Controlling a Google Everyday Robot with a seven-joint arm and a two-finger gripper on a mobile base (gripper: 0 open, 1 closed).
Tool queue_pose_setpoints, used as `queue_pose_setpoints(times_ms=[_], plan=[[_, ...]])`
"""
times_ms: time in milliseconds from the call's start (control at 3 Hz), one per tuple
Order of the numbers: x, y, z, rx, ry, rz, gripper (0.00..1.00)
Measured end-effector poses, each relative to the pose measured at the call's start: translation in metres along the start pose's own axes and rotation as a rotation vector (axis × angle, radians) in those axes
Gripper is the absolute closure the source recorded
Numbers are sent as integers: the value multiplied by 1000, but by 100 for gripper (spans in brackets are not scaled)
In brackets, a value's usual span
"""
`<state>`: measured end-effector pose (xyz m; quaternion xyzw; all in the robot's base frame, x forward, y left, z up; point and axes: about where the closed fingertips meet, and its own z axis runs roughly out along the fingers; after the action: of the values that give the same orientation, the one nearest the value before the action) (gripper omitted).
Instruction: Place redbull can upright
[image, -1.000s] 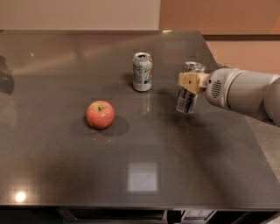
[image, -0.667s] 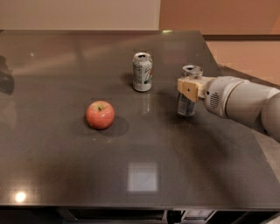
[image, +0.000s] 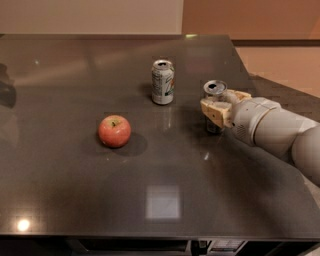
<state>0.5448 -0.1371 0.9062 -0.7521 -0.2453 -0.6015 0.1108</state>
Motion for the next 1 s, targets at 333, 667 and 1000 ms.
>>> queue_pose_setpoints(times_ms=[333,667,1000], plan=[[-4,2,8,-18,29,-27,60],[-2,1,8,-20,33,-28,37],[-1,0,9,-18,34,-29,13]])
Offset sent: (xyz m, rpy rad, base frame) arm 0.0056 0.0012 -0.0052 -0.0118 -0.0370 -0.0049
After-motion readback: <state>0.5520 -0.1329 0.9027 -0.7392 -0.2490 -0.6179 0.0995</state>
